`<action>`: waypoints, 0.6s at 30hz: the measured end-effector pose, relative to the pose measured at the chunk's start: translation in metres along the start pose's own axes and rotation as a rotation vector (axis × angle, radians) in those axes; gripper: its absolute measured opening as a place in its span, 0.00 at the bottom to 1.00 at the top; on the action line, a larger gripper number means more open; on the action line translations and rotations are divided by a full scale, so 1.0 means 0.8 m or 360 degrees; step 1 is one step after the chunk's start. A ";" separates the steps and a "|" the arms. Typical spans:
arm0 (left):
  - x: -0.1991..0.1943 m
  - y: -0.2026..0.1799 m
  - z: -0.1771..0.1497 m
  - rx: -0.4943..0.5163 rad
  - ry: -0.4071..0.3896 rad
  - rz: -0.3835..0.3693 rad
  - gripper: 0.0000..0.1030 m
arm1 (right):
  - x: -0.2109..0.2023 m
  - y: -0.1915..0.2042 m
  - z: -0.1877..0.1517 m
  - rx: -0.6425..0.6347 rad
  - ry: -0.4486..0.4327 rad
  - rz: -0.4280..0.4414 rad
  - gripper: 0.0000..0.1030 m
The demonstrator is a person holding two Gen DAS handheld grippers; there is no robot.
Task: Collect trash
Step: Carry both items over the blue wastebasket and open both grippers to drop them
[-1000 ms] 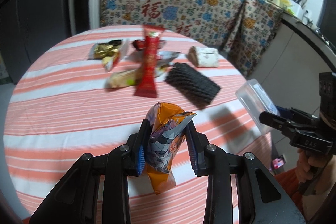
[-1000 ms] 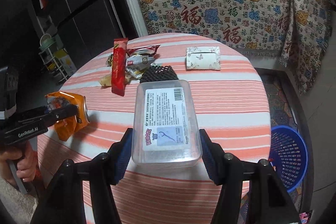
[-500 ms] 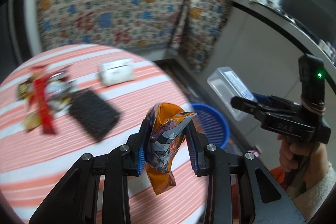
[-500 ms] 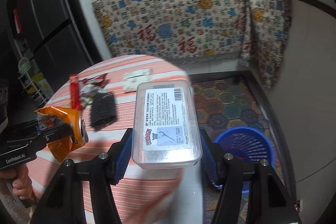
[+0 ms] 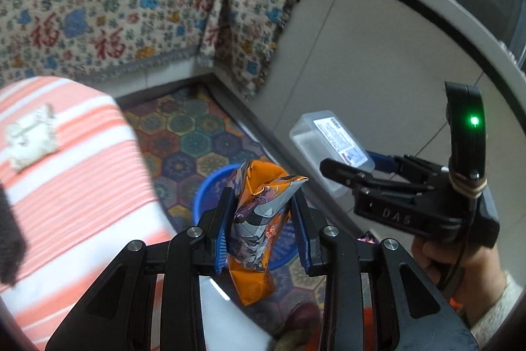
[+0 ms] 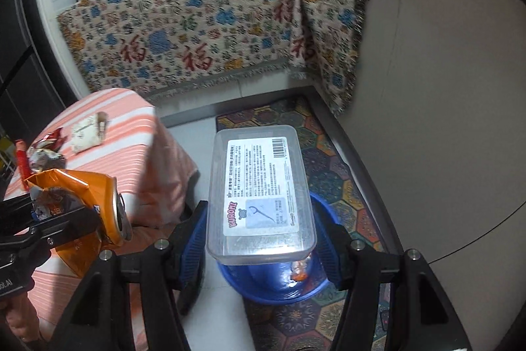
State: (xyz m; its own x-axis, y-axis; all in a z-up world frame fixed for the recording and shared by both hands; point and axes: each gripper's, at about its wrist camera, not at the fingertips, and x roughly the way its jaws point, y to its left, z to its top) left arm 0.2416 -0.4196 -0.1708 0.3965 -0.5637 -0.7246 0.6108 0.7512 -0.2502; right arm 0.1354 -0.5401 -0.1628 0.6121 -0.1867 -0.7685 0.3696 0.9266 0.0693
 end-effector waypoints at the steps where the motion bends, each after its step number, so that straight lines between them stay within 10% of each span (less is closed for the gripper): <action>1: 0.009 -0.001 0.001 -0.0006 0.0009 -0.0008 0.32 | 0.007 -0.009 -0.003 0.0011 0.0007 -0.0008 0.60; 18: 0.132 0.000 -0.001 -0.0127 0.0167 -0.0030 0.34 | 0.104 -0.084 -0.025 0.0092 0.0208 -0.0008 0.60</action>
State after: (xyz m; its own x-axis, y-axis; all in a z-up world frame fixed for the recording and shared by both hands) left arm 0.2828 -0.4790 -0.2477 0.3087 -0.5422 -0.7815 0.5592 0.7681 -0.3120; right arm 0.1477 -0.6112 -0.2446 0.5151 -0.1438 -0.8450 0.4147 0.9046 0.0988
